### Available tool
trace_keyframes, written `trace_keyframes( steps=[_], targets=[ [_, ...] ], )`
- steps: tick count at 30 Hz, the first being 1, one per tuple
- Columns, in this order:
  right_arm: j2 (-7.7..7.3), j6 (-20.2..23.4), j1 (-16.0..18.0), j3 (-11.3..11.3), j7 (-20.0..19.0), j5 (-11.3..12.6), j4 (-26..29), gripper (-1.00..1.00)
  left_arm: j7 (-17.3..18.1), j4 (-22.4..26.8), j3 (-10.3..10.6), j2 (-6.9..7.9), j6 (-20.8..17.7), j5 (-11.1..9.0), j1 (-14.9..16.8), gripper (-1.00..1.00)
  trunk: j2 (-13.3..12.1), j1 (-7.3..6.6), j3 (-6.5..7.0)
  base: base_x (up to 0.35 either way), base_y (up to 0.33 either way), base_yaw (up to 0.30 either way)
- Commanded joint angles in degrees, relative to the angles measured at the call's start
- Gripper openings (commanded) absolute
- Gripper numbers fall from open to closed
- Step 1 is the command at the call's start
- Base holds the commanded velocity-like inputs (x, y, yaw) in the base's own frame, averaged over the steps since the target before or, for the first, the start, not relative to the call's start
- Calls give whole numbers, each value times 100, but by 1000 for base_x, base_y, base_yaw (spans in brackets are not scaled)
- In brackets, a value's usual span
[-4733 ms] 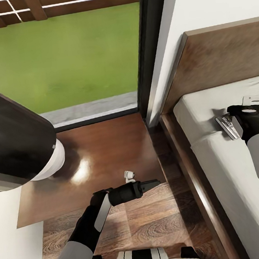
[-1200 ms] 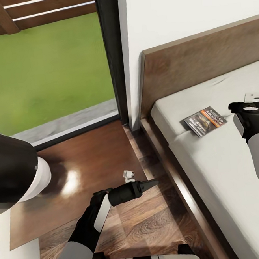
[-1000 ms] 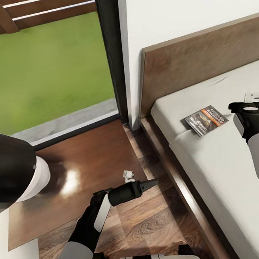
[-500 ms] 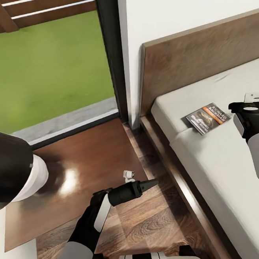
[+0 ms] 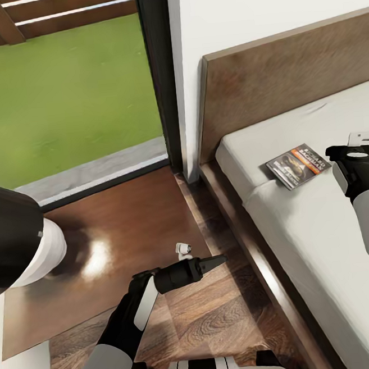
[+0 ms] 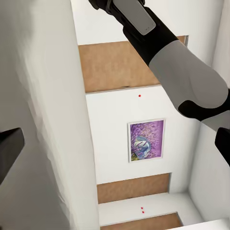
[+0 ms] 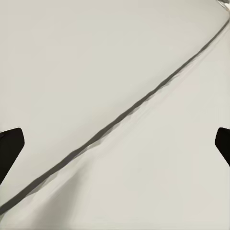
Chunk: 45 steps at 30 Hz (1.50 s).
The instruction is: In the bedroom, move the book from the bed onto either nightstand, and place the two sandals side by side next to the bed.
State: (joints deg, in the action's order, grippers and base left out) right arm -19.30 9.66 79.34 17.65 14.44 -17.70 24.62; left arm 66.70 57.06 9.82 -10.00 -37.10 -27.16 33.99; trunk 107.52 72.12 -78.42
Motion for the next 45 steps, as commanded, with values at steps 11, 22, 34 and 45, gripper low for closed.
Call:
trace_keyframes(
  steps=[11,22,34,45],
  targets=[
    [5,36,3,19,-2,-58,7,100,1,-2,6,0,-52,-34,2,100,43,22,-21,0,0,0],
    [4,36,3,19,-2,-58,6,100,1,0,3,0,-52,-34,2,100,243,132,-111,0,0,0],
    [5,37,3,19,-2,-58,2,100,1,-2,3,0,-51,-34,2,100,243,132,-111,0,0,93],
    [2,36,3,19,-2,-58,6,100,1,-2,3,0,-52,-34,2,100,243,132,-111,0,0,27]
  ],
)
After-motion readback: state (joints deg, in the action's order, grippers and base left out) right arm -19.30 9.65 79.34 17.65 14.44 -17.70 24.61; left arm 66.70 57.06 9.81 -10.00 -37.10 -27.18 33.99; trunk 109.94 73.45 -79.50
